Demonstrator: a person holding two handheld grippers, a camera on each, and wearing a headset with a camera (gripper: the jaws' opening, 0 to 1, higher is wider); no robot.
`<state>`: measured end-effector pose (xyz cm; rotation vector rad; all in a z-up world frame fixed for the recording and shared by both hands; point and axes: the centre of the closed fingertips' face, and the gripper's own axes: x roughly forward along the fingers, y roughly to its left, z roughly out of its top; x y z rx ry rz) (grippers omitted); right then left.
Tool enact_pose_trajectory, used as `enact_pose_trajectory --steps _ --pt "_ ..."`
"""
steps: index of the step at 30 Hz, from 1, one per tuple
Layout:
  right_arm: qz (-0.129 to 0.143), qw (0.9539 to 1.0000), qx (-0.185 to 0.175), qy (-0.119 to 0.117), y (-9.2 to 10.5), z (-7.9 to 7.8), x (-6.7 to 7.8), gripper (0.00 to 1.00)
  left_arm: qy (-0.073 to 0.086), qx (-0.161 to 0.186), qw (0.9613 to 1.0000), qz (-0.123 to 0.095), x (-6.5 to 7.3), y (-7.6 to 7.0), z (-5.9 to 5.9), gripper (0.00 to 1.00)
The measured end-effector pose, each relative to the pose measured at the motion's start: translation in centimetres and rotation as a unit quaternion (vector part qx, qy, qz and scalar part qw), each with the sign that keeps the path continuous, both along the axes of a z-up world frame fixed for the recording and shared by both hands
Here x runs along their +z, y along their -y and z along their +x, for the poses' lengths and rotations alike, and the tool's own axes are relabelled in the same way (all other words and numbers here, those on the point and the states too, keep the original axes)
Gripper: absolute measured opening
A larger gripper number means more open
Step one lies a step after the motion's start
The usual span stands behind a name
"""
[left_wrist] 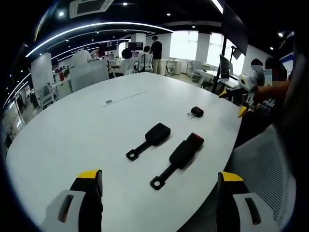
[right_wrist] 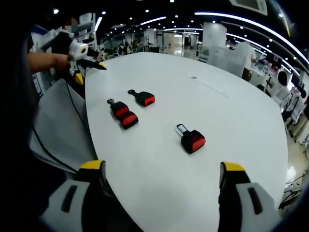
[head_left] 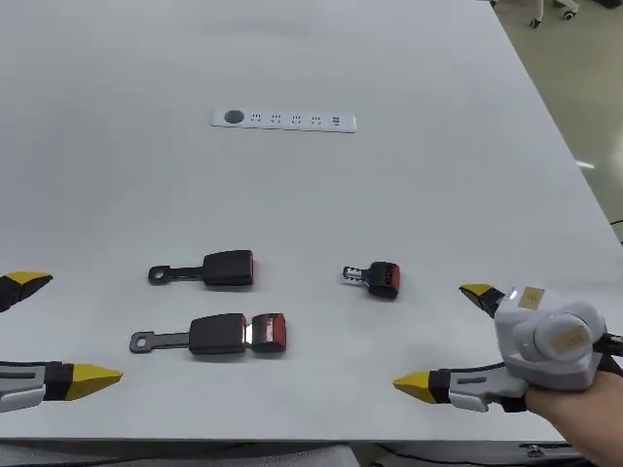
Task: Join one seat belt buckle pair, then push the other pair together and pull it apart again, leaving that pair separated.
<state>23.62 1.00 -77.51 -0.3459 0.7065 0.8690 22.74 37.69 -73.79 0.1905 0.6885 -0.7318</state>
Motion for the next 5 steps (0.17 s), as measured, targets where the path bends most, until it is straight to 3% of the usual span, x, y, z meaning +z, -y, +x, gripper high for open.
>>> enact_pose_trajectory --steps 5 --pt "0.0 1.0 -0.002 -0.002 0.02 -0.2 -0.01 1.0 0.004 0.006 1.0 -0.005 0.1 -0.01 -0.05 1.0"
